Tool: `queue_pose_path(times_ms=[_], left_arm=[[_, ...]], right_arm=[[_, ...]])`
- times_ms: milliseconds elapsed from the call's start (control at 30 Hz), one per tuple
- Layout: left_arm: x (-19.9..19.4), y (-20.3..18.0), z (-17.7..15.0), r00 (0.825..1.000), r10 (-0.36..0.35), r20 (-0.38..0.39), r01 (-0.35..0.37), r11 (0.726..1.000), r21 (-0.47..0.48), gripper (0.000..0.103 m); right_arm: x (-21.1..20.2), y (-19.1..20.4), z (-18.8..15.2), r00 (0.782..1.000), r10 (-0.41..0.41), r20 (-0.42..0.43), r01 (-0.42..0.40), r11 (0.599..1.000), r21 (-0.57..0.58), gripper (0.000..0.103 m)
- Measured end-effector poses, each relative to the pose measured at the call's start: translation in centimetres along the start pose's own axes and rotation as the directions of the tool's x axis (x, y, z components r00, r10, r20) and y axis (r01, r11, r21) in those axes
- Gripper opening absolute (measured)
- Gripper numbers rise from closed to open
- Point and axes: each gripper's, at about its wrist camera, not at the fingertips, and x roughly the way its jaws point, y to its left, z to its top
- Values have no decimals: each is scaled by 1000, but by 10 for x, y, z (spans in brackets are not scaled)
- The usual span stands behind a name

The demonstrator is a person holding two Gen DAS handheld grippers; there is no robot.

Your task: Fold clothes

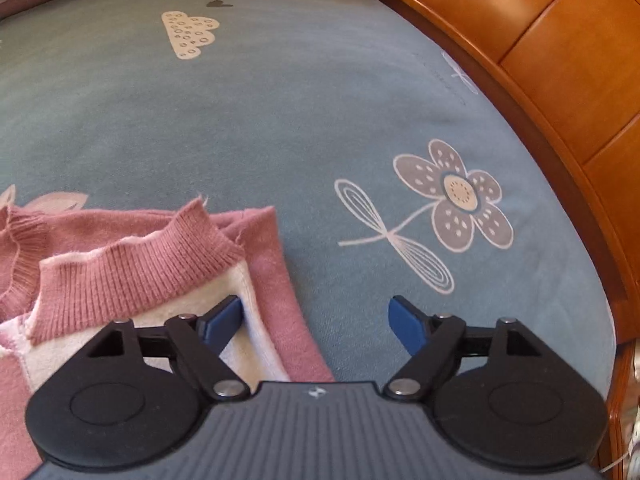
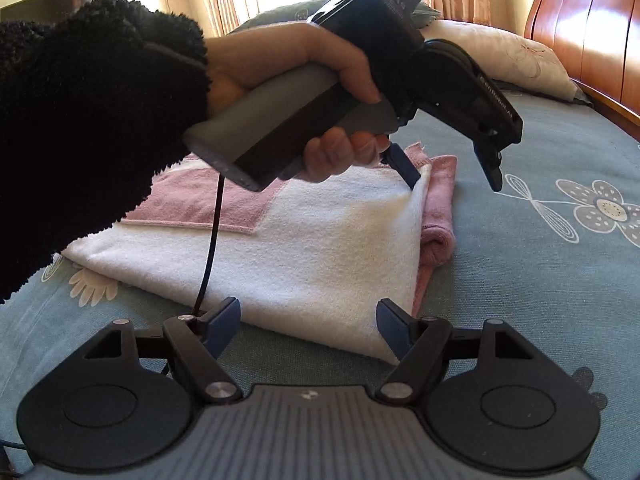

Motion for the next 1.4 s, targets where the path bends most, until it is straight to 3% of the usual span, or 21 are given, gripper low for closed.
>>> queue_pose_path(times_ms=[133,233,433,667,933,1033,1233,1400], left_arm=[[-22,-13,-7,1000,-24,0,24,999,41,80],[-18,-20,-11,999,-24,-23,25,998,64,80],[1,-24,-9,998,43,-42,-40,997,68,80],[-43,-27,-27,1000,-12,-4,12,996,90,82],[-16,-31,-48,995,-50,-84,52,998,29,82],[-25,-35,-48,994,-49,-94,55,997,57,82],[-36,-32,-50,989,-123,-80,127,991,41,84],[-25,-32,-51,992,-69,-103,74,996,48,83]], right_arm=[[-3,4,0,1000,-8,-1,8,1000,-9,82],[-4,6,0,1000,-14,-2,14,1000,-18,82],[-3,5,0,1000,-16,-3,16,1000,-16,82],[-8,6,1,1000,-24,9,24,1000,-14,82],[-9,9,-2,1000,-22,8,22,999,-24,83],[-9,10,-2,1000,-24,8,25,999,-25,83],[-13,13,0,999,-10,32,10,1000,-23,85],[-9,19,1,1000,-7,23,8,999,-49,85]])
